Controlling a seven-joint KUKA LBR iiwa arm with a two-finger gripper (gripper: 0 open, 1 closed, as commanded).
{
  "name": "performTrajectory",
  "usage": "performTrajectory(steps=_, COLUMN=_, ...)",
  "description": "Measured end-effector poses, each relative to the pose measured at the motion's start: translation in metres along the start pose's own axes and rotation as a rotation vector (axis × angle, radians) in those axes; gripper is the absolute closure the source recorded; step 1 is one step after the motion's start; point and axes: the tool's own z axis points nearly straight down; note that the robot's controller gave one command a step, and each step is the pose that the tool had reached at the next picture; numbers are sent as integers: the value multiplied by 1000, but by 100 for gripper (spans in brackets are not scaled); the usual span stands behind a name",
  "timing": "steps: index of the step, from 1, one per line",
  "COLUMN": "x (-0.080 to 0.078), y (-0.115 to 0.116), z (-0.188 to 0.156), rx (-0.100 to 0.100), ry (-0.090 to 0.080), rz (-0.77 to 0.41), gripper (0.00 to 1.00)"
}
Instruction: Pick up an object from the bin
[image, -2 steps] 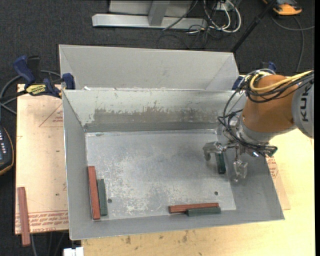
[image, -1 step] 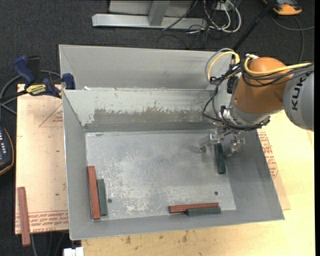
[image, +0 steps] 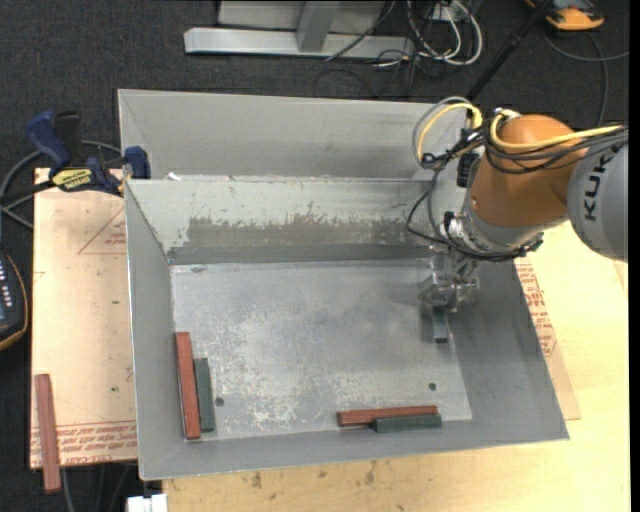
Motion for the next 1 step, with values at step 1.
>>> performTrajectory(steps=1, x=-4, y=18, z=-146, rx=10, ry=7, rz=-11, gripper=100)
